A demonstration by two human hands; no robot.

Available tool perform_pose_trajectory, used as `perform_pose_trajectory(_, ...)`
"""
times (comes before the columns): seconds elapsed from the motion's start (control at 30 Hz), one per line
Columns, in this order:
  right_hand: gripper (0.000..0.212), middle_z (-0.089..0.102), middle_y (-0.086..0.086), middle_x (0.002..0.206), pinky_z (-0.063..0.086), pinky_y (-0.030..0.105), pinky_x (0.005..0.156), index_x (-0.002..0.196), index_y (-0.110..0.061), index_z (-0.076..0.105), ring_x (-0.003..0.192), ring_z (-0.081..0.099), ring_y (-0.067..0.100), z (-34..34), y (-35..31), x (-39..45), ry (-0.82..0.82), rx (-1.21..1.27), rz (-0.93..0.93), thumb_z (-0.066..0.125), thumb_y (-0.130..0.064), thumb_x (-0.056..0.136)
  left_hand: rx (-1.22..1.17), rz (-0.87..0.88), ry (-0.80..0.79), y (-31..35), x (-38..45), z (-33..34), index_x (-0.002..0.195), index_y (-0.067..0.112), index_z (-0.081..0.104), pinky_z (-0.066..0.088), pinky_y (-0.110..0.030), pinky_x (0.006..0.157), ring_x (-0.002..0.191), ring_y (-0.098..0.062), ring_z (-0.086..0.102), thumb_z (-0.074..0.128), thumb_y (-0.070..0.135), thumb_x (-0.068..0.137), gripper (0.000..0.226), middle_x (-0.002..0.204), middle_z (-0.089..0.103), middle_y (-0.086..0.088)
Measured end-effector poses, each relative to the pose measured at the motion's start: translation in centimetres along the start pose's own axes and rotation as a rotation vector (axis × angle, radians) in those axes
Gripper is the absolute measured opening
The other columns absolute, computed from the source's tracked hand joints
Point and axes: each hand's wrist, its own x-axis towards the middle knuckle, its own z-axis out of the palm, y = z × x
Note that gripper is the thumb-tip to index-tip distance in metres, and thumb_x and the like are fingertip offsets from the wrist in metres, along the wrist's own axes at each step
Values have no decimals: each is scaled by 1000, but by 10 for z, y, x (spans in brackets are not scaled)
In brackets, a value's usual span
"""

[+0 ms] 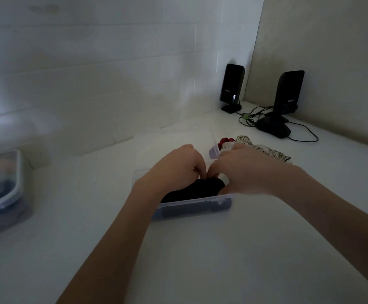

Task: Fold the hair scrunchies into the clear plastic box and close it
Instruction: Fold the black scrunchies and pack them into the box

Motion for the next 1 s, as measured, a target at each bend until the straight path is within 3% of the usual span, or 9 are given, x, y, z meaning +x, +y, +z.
perform_pose_trajectory(0.1,43,49,-15,69,28,26,77,112,-34,65,82,50,14,-5,-2,3,-149,54,34,58,-60,79,-9,-12,20,4,-2,-1,77,27,76,48,-38,85,86,-14,52,54,4,78,31,90,70,-2)
perform_pose_trajectory(0.17,46,61,-13,81,33,25,73,115,-33,65,81,50,12,-8,-3,6,-194,76,42,60,-59,78,-4,-12,30,6,-3,-3,78,25,77,48,-37,84,83,-13,52,55,4,77,30,87,72,-2)
perform_pose_trajectory(0.23,48,68,-7,96,40,26,74,113,-28,66,86,58,16,-7,-4,10,-193,45,38,61,-60,77,-3,-4,25,8,-7,-7,79,22,77,49,-37,83,82,-14,55,56,5,76,27,84,73,0)
perform_pose_trajectory(0.47,47,64,-2,92,47,31,77,110,-23,64,86,58,20,-2,-11,20,-247,-6,78,61,-58,79,18,-28,38,12,-13,-15,75,22,76,54,-36,77,78,-16,62,58,9,70,22,80,73,2)
perform_pose_trajectory(0.63,39,53,-10,73,39,27,72,110,-23,63,72,51,14,-1,-8,15,-235,59,58,57,-51,84,-40,-43,56,12,-13,-16,78,18,76,53,-31,76,75,-14,62,57,7,73,22,79,72,1)
perform_pose_trajectory(0.73,35,69,-4,96,49,32,81,108,-23,68,88,62,17,-1,1,8,-130,251,75,54,-47,87,-60,-42,79,12,-12,-15,80,16,76,52,-29,74,74,-13,62,56,6,74,23,79,72,1)
perform_pose_trajectory(0.83,30,69,-3,83,56,40,75,86,-18,70,76,65,17,1,22,3,206,673,243,50,-40,91,-62,-46,99,10,-12,-15,79,18,76,54,-32,72,72,-14,62,55,7,75,24,76,70,3)
perform_pose_trajectory(0.93,26,68,-4,88,52,34,76,89,-17,64,76,62,12,12,54,9,565,637,393,43,-29,97,-62,-46,105,10,-11,-16,79,17,75,56,-35,74,71,-14,63,55,6,76,24,78,70,2)
perform_pose_trajectory(1.0,25,68,-1,101,48,30,80,103,-14,63,87,61,13,24,70,21,538,617,424,39,-22,99,-61,-46,113,10,-11,-16,78,17,75,56,-36,74,70,-14,63,54,6,76,24,77,70,2)
